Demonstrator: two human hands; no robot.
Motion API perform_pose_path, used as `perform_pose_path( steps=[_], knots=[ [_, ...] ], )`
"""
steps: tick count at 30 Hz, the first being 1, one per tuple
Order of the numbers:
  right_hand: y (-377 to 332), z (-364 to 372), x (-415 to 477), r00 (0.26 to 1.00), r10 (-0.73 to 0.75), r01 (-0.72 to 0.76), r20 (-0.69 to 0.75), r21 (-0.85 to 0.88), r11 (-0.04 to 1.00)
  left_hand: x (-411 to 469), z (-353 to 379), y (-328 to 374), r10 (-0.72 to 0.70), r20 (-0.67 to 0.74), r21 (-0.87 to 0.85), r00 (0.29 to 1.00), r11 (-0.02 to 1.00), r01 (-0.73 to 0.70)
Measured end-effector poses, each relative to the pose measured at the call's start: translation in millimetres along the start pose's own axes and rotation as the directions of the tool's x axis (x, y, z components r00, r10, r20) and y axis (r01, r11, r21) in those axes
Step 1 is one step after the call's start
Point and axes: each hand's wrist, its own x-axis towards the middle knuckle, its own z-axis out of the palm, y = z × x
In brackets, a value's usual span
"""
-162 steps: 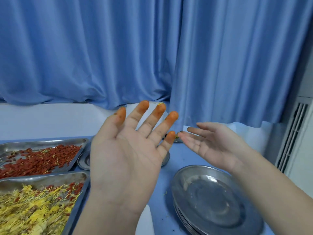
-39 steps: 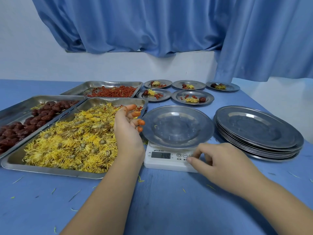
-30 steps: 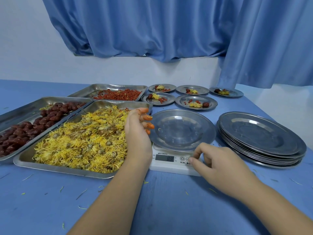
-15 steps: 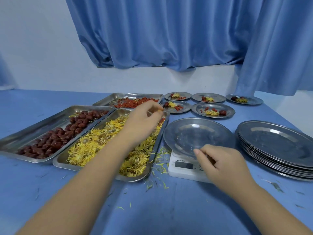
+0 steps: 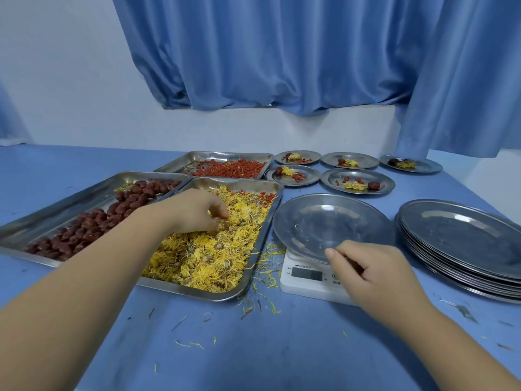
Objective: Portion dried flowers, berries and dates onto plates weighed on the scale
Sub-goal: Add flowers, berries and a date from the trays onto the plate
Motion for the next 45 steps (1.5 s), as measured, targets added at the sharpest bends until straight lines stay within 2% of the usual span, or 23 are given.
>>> perform_pose_path(
  steps=[4, 11, 15, 19, 23, 27, 32, 38, 45],
  knots=[
    [4, -2, 2, 1.0, 0.009, -0.009, -0.023, 0.002, 1.0, -2, -11, -2, 0.016, -0.104, -0.034, 0.994, 0.999, -0.019],
    [3, -2, 2, 0.999, 0.04, -0.039, -0.025, 0.04, 0.998, -12, -25, 7, -0.009, -0.255, -0.31, 0.967, 0.948, -0.073],
    [6, -6, 4, 0.994, 0.088, -0.084, -0.068, 0.072, 0.994, -10, -17, 31, 0.015, -0.255, -0.422, 0.967, 0.898, -0.125],
    [12, -11, 9, 0.987, 0.129, -0.12, -0.1, 0.099, 0.988, 3, -1, 68, 0.126, -0.132, -0.385, 0.983, 0.908, -0.168],
    [15, -12, 10, 0.981, 0.157, -0.143, -0.111, 0.126, 0.982, 26, 12, 103, 0.212, -0.089, -0.426, 0.973, 0.875, -0.23],
    [18, -11, 10, 0.981, 0.168, -0.155, -0.1, 0.131, 0.979, 47, 27, 126, 0.222, -0.115, -0.427, 0.968, 0.869, -0.25],
    [22, -11, 9, 0.982, 0.162, -0.15, -0.097, 0.118, 0.982, 55, 41, 137, 0.263, -0.039, -0.359, 0.964, 0.897, -0.259],
    [18, -8, 7, 0.983, 0.167, -0.159, -0.074, 0.101, 0.982, 43, 33, 124, 0.226, -0.119, -0.384, 0.967, 0.888, -0.254],
    [-1, -4, -2, 0.998, 0.013, -0.016, -0.062, -0.051, 0.999, 18, 24, 78, 0.187, -0.25, -0.415, 0.95, 0.866, -0.279]
  ],
)
